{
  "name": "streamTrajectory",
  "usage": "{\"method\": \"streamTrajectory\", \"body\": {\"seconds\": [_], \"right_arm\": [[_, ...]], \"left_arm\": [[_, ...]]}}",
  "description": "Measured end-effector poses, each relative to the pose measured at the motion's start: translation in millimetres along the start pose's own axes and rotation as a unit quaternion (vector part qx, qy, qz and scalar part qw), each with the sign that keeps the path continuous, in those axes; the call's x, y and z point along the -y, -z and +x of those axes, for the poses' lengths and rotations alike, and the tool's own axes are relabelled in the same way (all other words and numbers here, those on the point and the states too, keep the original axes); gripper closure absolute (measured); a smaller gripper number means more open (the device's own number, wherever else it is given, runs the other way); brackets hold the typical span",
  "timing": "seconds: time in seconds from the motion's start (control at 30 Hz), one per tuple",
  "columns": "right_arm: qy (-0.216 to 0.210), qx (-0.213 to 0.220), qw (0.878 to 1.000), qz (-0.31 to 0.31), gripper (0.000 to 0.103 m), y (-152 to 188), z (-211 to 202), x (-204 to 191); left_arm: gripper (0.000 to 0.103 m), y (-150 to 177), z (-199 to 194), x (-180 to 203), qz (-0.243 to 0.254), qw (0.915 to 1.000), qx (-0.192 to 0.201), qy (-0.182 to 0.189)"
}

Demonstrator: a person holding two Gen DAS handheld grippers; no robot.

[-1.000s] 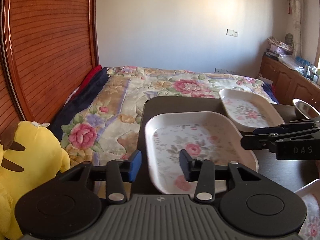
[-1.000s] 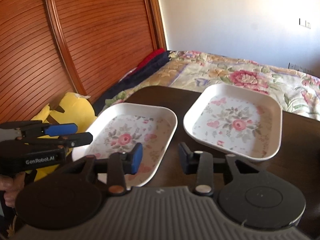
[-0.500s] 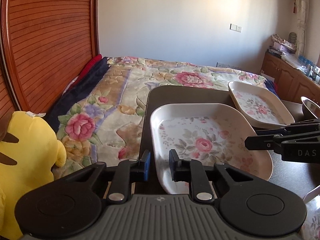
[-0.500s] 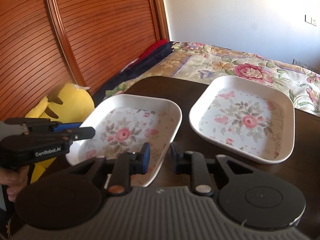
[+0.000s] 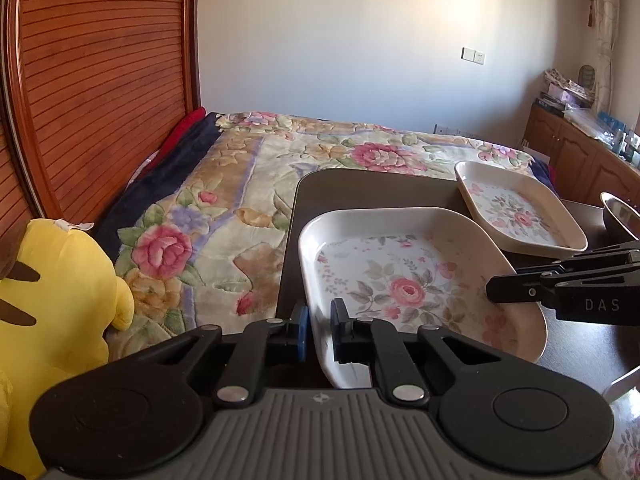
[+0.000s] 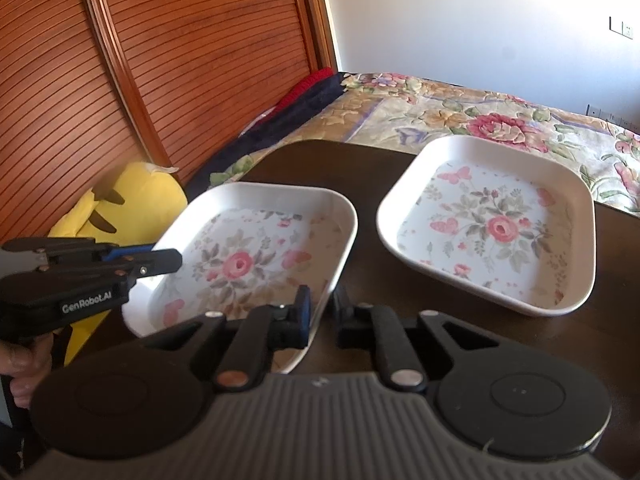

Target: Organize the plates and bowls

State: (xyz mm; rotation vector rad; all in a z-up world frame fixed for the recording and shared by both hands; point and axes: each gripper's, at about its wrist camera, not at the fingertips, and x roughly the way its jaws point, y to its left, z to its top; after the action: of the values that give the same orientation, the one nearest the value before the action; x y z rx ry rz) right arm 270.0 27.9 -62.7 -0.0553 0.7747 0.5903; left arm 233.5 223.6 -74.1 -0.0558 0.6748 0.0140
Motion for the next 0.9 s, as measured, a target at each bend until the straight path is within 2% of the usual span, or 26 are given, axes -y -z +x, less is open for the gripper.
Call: {"method": "streamTrajectory", "body": {"seconds": [0.47,0.9], "right_arm": [[-0.001,0.033,0.999,-0.010,0.091,0.0,-33.0,-3.3],[0.009,0.077,0.997,-0.008,0.090,10.3,-92.3,7.2]], "left_arm": [[0.090,-3.3,-38.9,10.3,0.007,0.9995,0.030,0.000],[0.090,-6.0,-85.7,51.2,0.029,0.9975,0.064,0.011]]}}
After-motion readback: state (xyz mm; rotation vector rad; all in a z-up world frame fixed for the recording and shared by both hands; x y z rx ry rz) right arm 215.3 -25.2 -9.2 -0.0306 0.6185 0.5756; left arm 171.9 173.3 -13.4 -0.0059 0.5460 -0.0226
